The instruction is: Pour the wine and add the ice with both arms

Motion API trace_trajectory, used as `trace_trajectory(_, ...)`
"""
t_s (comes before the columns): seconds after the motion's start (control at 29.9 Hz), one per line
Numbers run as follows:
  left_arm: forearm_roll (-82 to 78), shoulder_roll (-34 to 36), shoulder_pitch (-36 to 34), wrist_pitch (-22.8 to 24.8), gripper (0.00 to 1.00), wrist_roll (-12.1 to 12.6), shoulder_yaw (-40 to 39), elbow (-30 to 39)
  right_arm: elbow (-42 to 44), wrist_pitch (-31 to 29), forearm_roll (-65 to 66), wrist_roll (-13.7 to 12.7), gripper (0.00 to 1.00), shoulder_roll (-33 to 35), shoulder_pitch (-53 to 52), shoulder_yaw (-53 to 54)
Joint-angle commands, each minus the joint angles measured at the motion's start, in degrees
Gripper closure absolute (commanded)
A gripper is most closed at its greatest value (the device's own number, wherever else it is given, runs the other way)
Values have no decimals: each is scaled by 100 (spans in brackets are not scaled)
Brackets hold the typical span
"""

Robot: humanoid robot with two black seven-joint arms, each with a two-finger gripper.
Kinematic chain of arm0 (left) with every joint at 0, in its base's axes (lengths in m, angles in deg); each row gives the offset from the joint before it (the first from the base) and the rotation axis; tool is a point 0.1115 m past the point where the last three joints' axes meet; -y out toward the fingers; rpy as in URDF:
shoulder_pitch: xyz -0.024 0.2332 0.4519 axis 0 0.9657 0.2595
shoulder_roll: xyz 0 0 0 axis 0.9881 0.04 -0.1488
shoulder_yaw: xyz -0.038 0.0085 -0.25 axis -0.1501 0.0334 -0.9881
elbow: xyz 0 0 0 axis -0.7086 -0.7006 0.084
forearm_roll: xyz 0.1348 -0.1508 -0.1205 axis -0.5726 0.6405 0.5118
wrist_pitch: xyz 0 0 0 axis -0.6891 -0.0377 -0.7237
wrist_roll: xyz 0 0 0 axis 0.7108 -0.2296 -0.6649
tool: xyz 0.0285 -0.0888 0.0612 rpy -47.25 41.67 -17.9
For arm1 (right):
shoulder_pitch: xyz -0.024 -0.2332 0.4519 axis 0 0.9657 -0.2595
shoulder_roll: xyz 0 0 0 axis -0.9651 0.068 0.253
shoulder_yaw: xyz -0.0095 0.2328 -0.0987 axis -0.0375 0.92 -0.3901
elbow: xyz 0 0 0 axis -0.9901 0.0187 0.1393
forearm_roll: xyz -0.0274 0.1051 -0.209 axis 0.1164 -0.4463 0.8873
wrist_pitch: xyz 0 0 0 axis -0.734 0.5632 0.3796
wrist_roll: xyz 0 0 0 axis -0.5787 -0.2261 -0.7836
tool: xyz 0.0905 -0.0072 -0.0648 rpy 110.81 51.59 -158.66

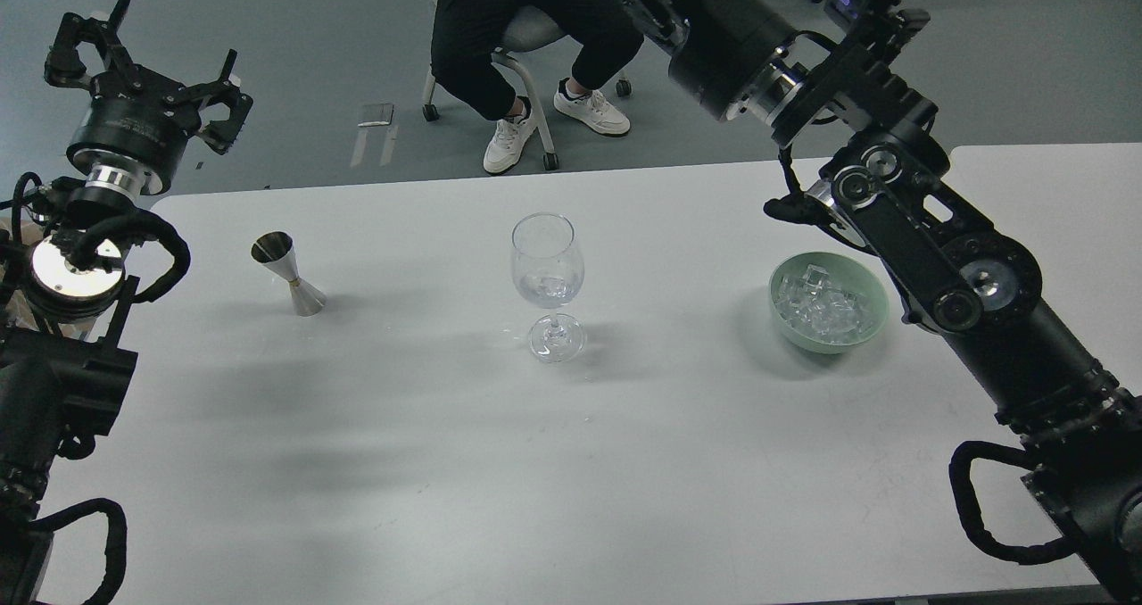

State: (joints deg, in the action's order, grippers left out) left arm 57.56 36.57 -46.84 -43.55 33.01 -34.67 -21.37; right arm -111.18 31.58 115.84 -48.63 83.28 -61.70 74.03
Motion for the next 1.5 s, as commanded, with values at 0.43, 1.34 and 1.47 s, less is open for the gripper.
trace_trajectory(0.43,-71,-191,-166,500,3,-64,-2,-25,3119,756,-3663,-44,0,8,-1686,872)
trace_trajectory(1.34,-342,-349,-184,-97,2,-73,594,-95,4665,774,-4482,229,0,-150,-1194,1022)
trace_trajectory(1.47,-369,-375,-219,-124,2,-73,657,-86,4701,844,-4482,229,0,-150,-1194,898)
